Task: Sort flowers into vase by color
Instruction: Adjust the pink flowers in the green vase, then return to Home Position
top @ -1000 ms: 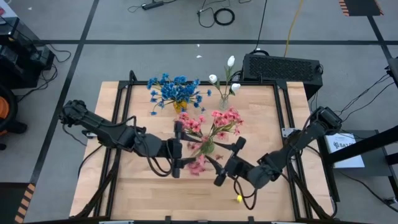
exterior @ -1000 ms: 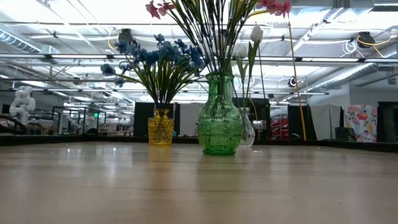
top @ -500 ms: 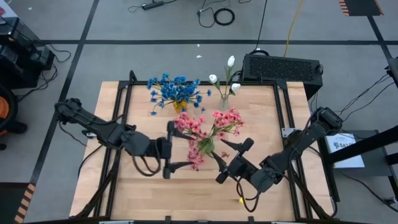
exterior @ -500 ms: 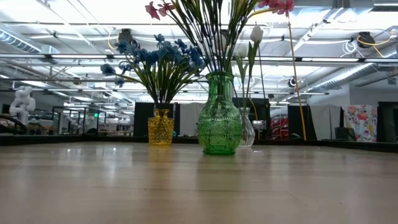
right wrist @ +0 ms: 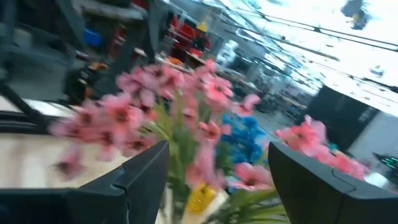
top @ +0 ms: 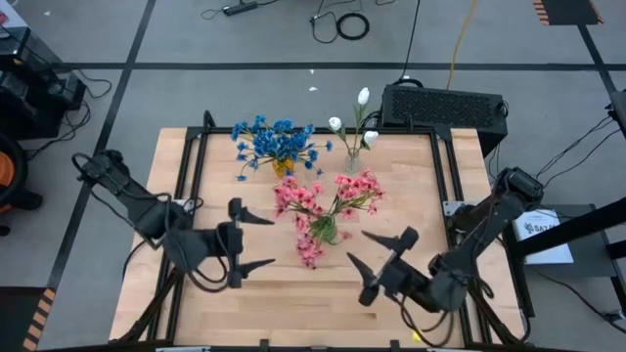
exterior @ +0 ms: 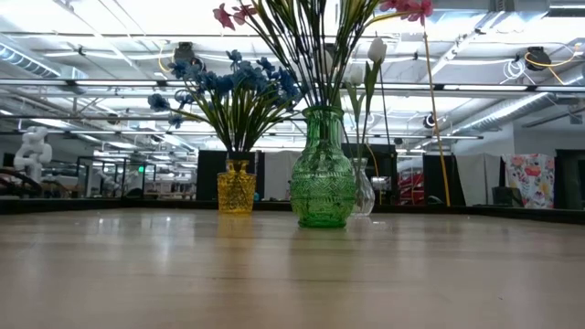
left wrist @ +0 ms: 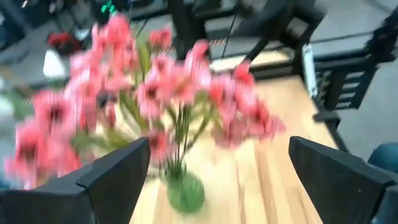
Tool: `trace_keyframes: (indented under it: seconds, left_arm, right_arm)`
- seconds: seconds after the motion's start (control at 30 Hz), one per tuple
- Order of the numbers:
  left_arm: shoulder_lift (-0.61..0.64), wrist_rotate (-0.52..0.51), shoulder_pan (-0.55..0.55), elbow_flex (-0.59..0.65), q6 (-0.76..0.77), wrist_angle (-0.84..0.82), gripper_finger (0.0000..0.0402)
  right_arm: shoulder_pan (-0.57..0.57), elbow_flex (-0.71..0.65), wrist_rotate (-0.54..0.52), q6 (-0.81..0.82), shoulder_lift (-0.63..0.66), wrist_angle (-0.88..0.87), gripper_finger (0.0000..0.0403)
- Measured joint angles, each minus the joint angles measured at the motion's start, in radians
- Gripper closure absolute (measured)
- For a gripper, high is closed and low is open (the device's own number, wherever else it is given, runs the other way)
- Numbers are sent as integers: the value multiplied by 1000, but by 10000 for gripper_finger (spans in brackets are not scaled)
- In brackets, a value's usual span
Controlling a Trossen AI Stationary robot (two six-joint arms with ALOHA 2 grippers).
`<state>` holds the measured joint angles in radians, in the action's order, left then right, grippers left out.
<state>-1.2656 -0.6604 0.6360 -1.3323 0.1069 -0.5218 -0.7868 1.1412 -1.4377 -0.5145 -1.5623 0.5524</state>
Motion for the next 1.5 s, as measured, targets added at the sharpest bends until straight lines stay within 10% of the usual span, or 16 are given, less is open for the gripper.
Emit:
trace_keyframes:
  seconds: [0.3, 1.0, 1.3, 1.5]
  left_arm:
    - [-116, -85, 38, 57, 154, -23, 13]
    - [-361, -92, -77, 72, -283, 674, 13]
    - [-355, -37, -75, 72, -220, 551, 13]
    - [-290, -176, -9, 72, -165, 437, 13]
  right_arm:
    - [-41, 0, 241, 96, -1, -139, 138]
    - [-142, 0, -53, -112, -1, -100, 138]
    - [-145, 0, -55, -116, -1, -101, 138]
    - [-145, 0, -55, -95, -1, -100, 138]
